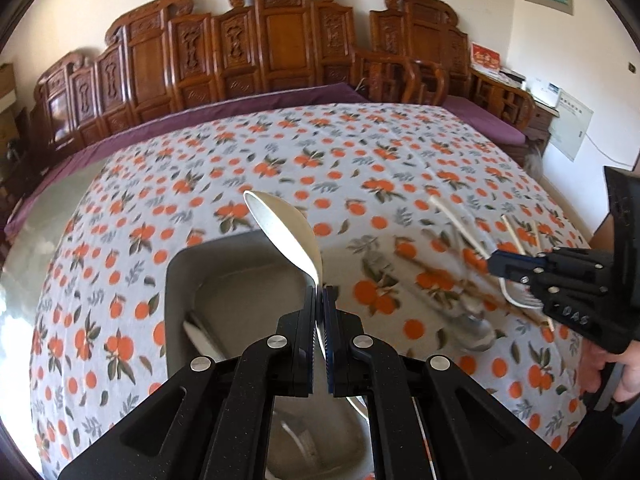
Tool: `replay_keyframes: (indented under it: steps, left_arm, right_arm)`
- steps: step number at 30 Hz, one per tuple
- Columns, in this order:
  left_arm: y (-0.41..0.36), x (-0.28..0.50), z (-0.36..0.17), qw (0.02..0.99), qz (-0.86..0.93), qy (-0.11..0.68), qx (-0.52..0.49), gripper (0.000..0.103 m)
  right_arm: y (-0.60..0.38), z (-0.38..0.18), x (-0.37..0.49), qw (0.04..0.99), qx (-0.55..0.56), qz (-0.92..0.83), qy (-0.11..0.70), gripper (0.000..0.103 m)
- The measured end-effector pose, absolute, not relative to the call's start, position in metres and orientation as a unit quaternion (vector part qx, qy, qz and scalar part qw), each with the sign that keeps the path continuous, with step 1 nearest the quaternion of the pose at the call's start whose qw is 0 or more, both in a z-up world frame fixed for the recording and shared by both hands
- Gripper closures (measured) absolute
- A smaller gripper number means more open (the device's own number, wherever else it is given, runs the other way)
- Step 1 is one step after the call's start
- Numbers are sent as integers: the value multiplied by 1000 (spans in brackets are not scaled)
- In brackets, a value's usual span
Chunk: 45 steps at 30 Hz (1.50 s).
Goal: Organize utensils
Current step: 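Carry the white fork and metal spoon toward the grey tray with both tools, then release the spoon into the tray with the left tool while the right tool lowers the fork in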
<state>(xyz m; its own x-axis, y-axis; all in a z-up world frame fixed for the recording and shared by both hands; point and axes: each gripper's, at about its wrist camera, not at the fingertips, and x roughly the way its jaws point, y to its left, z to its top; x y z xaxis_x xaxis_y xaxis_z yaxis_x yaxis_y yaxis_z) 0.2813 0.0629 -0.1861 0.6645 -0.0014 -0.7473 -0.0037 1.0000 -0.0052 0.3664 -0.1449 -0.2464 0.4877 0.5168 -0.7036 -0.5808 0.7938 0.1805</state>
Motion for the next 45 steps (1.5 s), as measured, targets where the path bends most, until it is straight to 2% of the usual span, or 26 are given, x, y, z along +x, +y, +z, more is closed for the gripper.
replay_keyframes:
  steps: [11, 20, 45]
  left_arm:
    - [98, 283, -210, 898, 19, 440, -11, 100]
    - [95, 291, -229, 883, 16, 470, 4, 100]
    - [134, 270, -181, 910, 42, 409, -42, 99]
  right_arm:
    - [-137, -248, 364, 858, -50, 324, 395, 96]
    - [-122, -242, 351, 854, -65, 344, 385, 96]
    - [-56, -222, 310, 823, -34, 412, 389, 95]
